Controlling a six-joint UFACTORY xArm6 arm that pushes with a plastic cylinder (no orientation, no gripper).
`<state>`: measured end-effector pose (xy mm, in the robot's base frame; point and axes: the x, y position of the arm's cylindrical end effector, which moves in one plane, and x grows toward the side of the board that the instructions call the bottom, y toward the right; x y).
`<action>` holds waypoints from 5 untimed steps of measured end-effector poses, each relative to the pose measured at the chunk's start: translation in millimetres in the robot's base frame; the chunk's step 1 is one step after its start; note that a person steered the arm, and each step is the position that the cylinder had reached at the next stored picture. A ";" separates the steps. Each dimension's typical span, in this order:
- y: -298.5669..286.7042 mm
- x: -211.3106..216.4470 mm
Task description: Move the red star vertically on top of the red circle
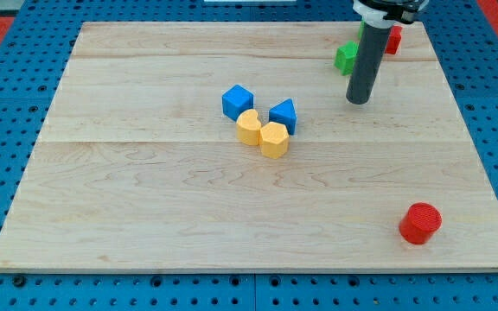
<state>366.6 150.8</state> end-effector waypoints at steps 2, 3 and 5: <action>24.1 -0.4; 81.7 -9.6; 152.6 -89.7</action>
<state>277.0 303.4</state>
